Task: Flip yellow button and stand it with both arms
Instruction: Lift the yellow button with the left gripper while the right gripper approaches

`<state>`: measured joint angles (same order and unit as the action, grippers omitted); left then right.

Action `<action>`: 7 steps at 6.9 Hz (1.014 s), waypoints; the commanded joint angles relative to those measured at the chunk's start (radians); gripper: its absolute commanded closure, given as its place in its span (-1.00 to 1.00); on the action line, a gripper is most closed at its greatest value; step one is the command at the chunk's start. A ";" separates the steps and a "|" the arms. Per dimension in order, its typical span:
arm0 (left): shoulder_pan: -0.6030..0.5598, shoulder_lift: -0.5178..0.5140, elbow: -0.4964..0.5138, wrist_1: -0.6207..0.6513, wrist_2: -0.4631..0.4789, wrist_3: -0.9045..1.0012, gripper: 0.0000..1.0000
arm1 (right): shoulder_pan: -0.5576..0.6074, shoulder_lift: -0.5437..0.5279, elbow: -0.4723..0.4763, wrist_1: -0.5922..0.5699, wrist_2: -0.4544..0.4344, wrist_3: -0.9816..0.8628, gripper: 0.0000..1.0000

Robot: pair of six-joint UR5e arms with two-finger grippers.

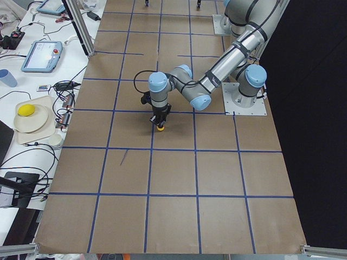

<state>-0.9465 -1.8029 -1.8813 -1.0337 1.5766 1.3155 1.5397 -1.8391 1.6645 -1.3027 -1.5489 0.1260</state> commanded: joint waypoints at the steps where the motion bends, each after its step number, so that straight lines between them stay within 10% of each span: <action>1: -0.046 0.115 0.062 -0.325 -0.180 -0.124 0.62 | -0.001 0.027 -0.017 -0.024 -0.002 0.004 -1.00; 4: -0.164 0.177 0.157 -0.827 -0.686 -0.309 0.62 | -0.001 0.240 -0.173 -0.063 0.016 0.015 -1.00; 7: -0.288 0.249 0.209 -1.286 -1.132 -0.329 0.62 | -0.012 0.362 -0.285 -0.092 0.368 0.357 -1.00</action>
<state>-1.1677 -1.5882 -1.6842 -2.1582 0.6226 0.9909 1.5316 -1.5120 1.4155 -1.3855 -1.3258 0.3347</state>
